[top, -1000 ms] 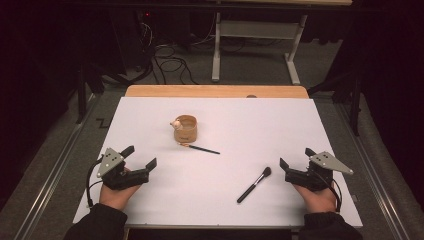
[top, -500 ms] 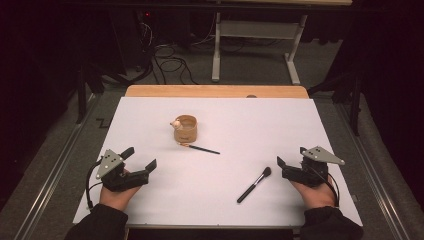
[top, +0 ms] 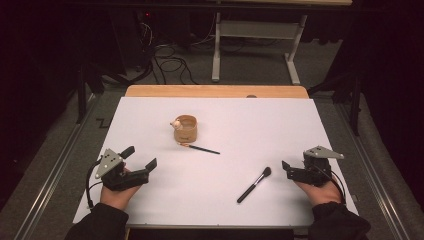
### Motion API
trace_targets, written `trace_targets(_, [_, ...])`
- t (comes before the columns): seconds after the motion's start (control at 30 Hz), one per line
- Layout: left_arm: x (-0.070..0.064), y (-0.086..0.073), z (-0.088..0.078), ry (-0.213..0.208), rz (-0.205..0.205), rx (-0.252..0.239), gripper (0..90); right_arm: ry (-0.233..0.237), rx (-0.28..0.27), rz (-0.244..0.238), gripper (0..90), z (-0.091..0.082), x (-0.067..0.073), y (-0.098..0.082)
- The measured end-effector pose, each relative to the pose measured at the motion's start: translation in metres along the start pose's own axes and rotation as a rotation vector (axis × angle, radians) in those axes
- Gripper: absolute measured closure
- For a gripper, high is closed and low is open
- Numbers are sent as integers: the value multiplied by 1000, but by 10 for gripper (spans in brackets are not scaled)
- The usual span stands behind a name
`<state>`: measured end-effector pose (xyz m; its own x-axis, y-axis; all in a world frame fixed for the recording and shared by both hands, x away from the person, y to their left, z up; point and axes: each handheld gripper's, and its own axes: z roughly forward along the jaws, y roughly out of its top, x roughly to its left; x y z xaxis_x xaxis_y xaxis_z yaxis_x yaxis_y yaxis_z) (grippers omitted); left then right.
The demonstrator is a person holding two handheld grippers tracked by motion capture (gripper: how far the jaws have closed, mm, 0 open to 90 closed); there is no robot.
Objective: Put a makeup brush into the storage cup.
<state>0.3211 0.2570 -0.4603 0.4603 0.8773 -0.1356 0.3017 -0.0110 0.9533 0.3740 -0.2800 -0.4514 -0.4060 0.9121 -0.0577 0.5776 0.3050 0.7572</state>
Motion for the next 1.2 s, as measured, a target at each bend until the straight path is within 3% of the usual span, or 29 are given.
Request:
trace_targets(0.2, [-2, 0, 0, -1, 7, -2, 90, -2, 50, -31, 244, 3, 5, 0])
trace_targets(0.63, [-1, 0, 0, -6, 5, 1, 90, 38, 116, -28, 233, 0, 5, 12])
trace_targets(1.2, [-3, -1, 1, -14, 9, 8, 89, 81, 286, -68, 185, -3, 10, 16])
